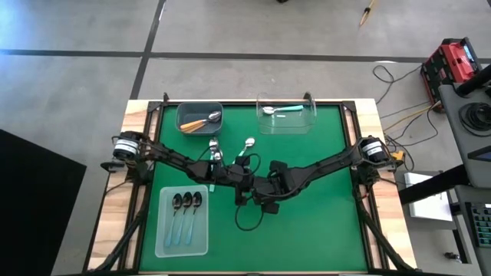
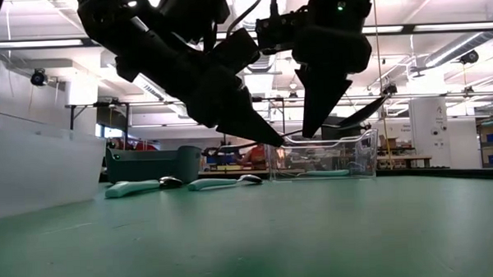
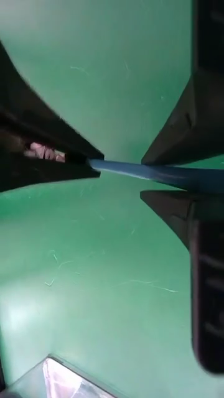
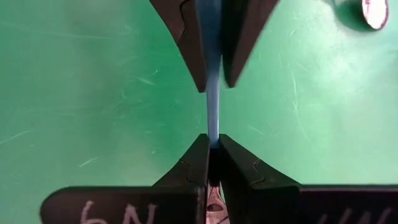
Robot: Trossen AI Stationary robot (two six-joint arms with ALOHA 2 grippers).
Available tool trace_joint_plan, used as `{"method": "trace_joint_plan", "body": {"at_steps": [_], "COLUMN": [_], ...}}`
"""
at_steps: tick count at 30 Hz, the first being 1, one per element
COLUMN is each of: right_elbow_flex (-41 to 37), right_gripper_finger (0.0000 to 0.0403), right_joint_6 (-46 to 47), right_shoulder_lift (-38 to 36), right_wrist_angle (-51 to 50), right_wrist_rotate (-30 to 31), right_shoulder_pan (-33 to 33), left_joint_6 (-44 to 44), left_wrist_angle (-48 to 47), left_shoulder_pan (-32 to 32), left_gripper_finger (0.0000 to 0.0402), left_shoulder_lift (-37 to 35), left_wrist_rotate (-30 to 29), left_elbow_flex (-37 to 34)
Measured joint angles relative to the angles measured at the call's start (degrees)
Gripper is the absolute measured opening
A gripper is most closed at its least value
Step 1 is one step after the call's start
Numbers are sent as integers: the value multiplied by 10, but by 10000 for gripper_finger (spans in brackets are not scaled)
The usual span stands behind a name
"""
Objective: Sort silverware by color (type)
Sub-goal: Put the dark blue spoon into the white bin
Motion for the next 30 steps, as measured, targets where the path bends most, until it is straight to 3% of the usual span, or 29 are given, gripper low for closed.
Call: {"method": "trace_joint_plan", "body": {"at_steps": [3, 9, 20, 30], "right_elbow_flex": [0, 0, 0, 2], "right_gripper_finger": [13, 17, 136, 148], "right_joint_6": [-13, -27, -49, -83], "right_shoulder_lift": [0, 0, -1, -49], "right_wrist_angle": [-1, -1, -6, -3], "right_wrist_rotate": [5, 9, 15, 17], "right_shoulder_pan": [0, 0, -2, -3], "left_joint_6": [3, -13, -55, -66], "left_wrist_angle": [-2, -1, -18, -64], "left_shoulder_pan": [-1, -1, -1, 1], "left_gripper_finger": [16, 16, 15, 14], "left_shoulder_lift": [0, 0, -3, -16], "left_wrist_rotate": [6, -7, -22, -49], "left_elbow_flex": [0, 0, -2, -1]}}
